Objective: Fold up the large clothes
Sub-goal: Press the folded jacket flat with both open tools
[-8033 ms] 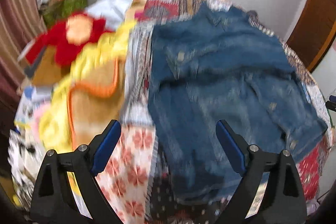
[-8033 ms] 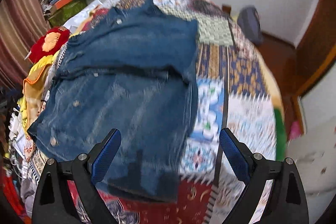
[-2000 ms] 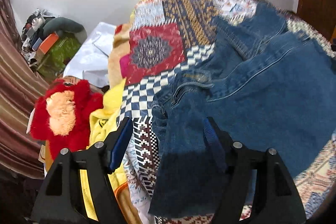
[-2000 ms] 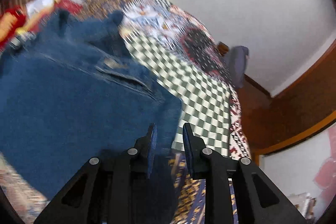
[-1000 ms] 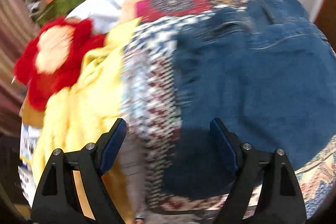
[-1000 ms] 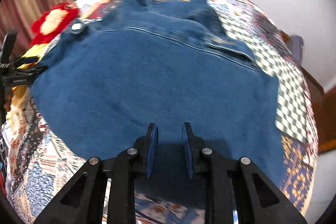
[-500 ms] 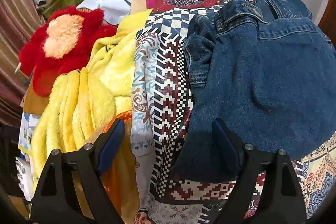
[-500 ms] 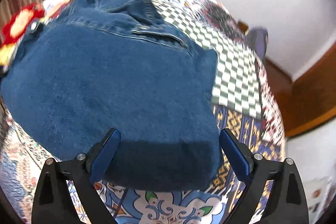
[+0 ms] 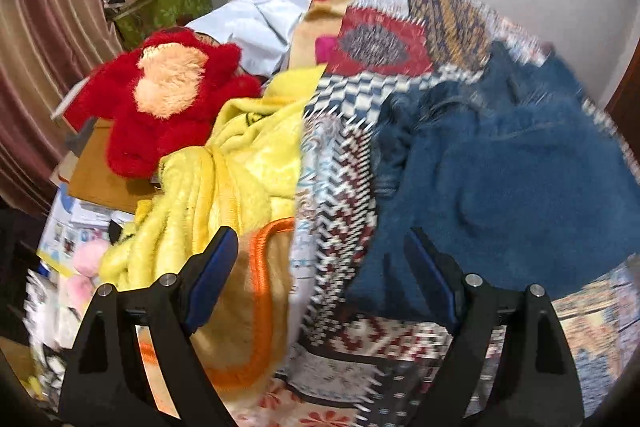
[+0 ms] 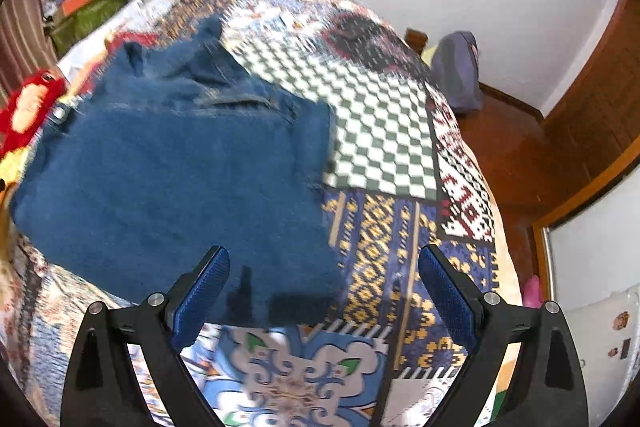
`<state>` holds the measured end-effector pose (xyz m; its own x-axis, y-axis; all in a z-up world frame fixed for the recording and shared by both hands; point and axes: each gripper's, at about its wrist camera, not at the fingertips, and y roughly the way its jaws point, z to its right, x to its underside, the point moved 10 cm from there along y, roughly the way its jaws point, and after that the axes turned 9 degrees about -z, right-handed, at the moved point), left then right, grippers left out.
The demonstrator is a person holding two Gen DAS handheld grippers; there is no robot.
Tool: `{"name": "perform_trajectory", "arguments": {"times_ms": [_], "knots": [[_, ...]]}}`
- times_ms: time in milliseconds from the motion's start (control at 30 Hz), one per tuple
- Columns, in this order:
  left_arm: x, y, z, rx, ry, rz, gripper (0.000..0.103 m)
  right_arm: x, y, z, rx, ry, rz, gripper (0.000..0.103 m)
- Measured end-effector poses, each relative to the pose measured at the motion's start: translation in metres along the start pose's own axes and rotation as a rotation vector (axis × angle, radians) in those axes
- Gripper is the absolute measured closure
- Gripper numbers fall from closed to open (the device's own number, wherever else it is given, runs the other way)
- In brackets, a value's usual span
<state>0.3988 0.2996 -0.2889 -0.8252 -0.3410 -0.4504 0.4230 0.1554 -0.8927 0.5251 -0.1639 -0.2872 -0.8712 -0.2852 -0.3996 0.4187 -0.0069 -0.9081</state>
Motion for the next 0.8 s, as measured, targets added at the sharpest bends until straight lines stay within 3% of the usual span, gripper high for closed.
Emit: {"name": "perform_trajectory", "arguments": {"times_ms": [167, 333, 533, 667, 800], "knots": [[0.010, -0.006, 0.019, 0.098, -0.041, -0.021, 0.013, -0.018, -0.027, -0.050, -0.072, -0.053, 0.067, 0.009], [0.038, 0.016, 0.053, 0.233, -0.076, -0.129, 0.013, -0.028, -0.028, -0.108, -0.142, -0.130, 0.080, 0.008], [0.063, 0.039, 0.083, 0.389, -0.140, -0.218, 0.013, -0.021, 0.016, -0.162, -0.129, -0.231, -0.008, 0.008], [0.062, 0.053, 0.100, 0.565, -0.212, -0.257, 0.013, -0.009, 0.053, -0.168, -0.142, -0.225, -0.100, 0.008], [0.054, 0.068, 0.110, 0.715, -0.307, -0.281, 0.013, -0.008, 0.061, -0.163, -0.213, -0.187, -0.104, 0.006]]}}
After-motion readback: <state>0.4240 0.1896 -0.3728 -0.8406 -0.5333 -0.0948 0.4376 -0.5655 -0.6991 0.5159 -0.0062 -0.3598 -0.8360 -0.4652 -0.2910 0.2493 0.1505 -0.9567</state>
